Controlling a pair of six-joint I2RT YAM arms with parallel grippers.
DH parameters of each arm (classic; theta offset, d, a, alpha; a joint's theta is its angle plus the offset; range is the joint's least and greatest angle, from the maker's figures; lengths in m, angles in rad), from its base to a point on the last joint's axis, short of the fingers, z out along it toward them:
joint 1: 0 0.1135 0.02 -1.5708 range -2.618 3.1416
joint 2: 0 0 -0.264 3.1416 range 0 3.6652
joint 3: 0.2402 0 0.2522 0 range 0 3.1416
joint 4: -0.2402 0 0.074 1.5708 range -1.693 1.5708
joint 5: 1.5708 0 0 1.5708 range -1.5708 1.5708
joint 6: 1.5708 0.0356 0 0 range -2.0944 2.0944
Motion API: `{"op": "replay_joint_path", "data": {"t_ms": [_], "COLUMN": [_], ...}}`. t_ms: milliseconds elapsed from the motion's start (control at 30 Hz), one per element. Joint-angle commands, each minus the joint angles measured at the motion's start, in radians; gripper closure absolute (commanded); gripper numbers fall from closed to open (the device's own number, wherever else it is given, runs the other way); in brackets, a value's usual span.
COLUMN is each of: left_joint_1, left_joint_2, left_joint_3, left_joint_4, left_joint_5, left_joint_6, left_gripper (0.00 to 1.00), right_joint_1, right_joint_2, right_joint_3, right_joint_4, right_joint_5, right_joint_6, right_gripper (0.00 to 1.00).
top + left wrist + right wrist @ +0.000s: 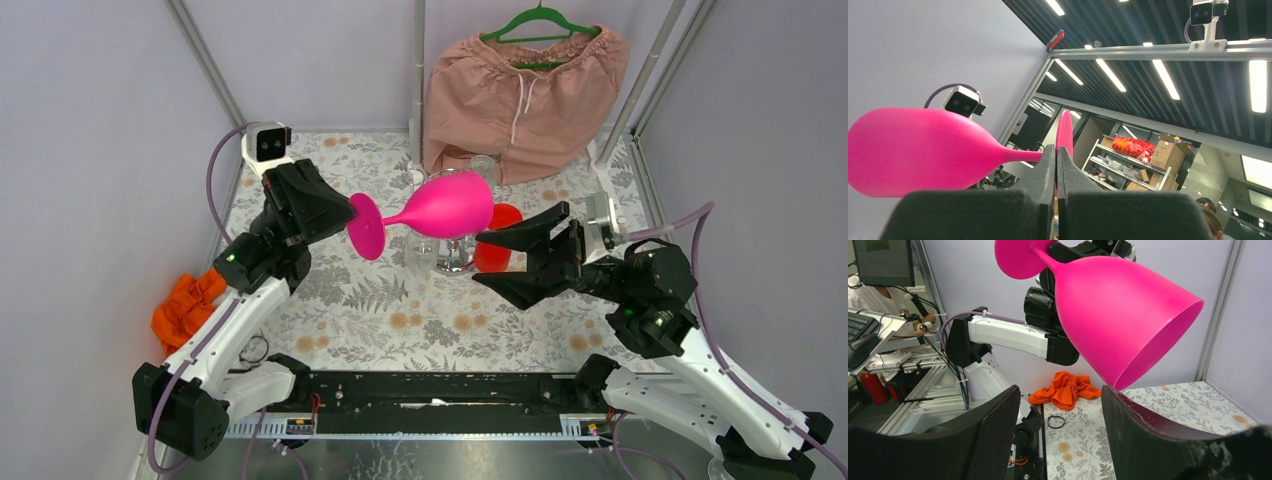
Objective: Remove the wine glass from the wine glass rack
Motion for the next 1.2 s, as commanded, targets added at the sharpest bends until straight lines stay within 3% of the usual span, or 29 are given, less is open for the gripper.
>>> {"op": "replay_joint_path", "data": {"t_ms": [0,267,500,833,1167], "left_joint_1": [-0.006,-0.006,-0.006,-0.006,-0.011], "left_joint_2": [-0.026,-0.042,-0.033,0.008,0.065], "left_joint_3": [-0.014,-0.018,-0.026,-0.038,0.012], "left_joint_4": [0.074,0.068,0.066,0.071,0.077], "left_joint_5": [-0.017,-0.017,-0.012,-0.008,0.011], "left_joint_6": [-0.012,-0.013,-0.014,-0.004,0.012], "left_gripper": [1.00,1.00,1.00,1.00,1.00], "right_joint_1": [0.003,0.004,0.004,0.003,0.003], "right_joint_2": [0.029,0.085,0.095,0.090,0.274], "right_joint_3": [0.039,0.079,0.081,0.099,0.168], "right_joint_4": [0.039,0.027,0.039,0.124,0.311], "right_joint_5": [0.007,0.086,0.177,-0.026,-0.289], "right_joint_6": [-0.038,-0.067,-0.110,-0.025,0.183], "right_gripper": [0.32,0.32,0.26,0.26,0.28]}}
